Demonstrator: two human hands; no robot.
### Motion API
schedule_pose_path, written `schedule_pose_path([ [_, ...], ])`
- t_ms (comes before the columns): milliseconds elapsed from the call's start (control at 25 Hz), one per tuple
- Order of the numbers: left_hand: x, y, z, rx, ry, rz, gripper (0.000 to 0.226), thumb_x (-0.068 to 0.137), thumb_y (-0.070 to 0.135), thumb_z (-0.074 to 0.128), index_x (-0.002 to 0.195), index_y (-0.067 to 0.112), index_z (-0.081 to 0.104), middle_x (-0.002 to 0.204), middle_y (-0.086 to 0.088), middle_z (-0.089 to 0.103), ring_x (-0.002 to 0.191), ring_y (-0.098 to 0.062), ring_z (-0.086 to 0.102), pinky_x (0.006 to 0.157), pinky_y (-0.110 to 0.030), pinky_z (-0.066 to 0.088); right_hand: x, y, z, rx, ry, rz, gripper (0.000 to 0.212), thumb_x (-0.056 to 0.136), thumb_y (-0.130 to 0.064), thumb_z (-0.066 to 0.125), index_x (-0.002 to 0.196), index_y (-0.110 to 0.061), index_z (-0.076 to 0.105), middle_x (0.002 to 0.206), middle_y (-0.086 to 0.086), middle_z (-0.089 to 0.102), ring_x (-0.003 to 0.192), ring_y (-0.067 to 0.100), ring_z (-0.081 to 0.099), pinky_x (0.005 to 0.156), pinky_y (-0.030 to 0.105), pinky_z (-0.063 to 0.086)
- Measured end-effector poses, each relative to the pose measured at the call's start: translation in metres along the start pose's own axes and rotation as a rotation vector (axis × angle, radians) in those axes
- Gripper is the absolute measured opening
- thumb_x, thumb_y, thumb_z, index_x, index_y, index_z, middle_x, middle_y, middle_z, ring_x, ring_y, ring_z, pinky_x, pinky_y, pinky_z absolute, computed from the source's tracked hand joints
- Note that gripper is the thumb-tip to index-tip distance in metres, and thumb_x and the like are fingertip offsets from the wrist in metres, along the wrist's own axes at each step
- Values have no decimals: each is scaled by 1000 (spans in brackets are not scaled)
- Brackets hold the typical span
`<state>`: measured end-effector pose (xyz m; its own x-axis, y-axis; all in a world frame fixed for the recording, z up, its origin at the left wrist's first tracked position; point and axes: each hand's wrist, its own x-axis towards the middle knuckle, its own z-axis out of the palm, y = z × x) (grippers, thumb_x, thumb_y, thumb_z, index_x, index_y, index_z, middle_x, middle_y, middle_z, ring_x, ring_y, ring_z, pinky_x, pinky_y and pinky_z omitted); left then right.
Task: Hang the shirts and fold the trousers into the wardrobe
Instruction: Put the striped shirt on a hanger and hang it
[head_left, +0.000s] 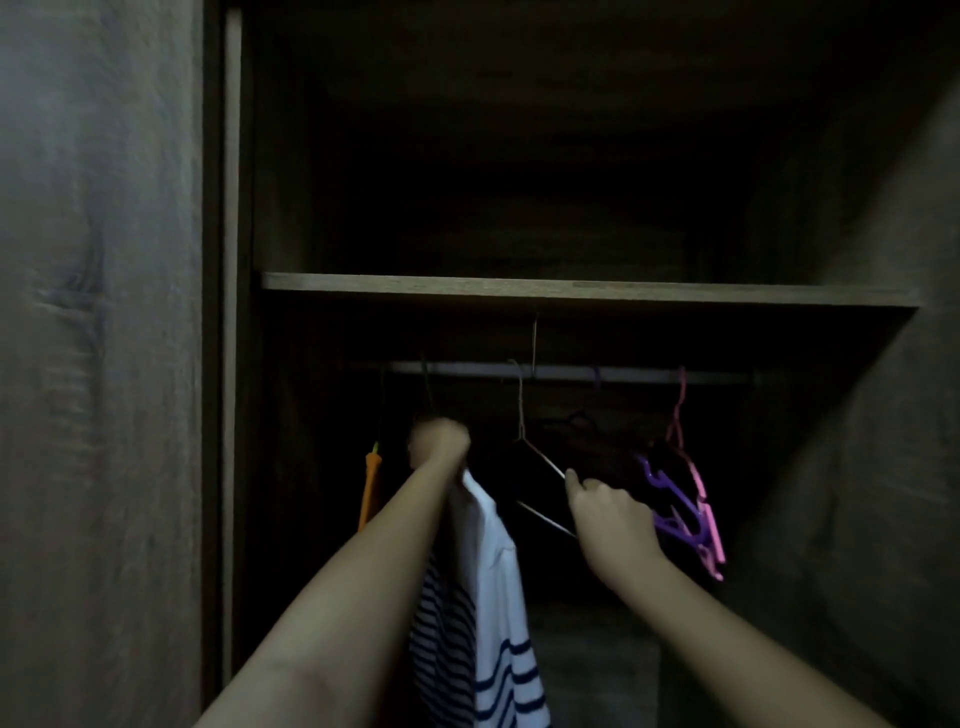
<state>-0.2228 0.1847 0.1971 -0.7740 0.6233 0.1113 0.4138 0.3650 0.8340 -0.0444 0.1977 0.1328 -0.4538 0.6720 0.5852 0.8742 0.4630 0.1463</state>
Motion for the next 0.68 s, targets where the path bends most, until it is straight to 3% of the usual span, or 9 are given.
schedule_pose_path([
  [160, -5, -17, 1, 90, 12, 80, 34, 97, 21, 42, 120, 2, 57, 126, -17, 56, 117, -32, 54, 92, -37, 45, -10, 2, 0, 61, -24, -11, 61, 91, -6, 46, 147, -9, 20, 127, 7, 52, 108, 27, 59, 79, 37, 50],
  [320, -9, -14, -2, 19, -11, 85, 38, 94, 23, 46, 126, 4, 53, 129, -17, 53, 116, -34, 53, 92, -38, 47, -16, -3, 0, 98, -33, 0, 60, 92, -2, 41, 147, -8, 17, 129, 8, 48, 109, 27, 58, 80, 37, 50],
  [440, -26, -19, 7, -145, -47, -25, 57, 92, 21, 50, 141, 4, 28, 143, -21, 34, 124, -38, 45, 96, -41, 43, -19, -6, -4, 86, -37, 6, 59, 92, 0, 40, 147, -6, 19, 127, 10, 50, 108, 28, 58, 81, 35, 50],
  [600, -53, -39, 26, -188, -89, 0, 73, 94, 12, 42, 150, 13, -5, 138, -22, 43, 116, -36, 54, 88, -38, 48, -26, -18, -1, 115, -44, -5, 61, 92, 0, 42, 147, -2, 14, 129, 12, 47, 108, 28, 58, 82, 34, 49],
  [680, -53, -42, 23, -194, -17, 0, 74, 94, 10, 42, 150, 16, -6, 138, -22, 43, 114, -35, 56, 92, -41, 50, -30, -21, 0, 110, -55, -19, 63, 91, 0, 42, 146, 1, 10, 131, 14, 45, 109, 27, 56, 84, 32, 48],
])
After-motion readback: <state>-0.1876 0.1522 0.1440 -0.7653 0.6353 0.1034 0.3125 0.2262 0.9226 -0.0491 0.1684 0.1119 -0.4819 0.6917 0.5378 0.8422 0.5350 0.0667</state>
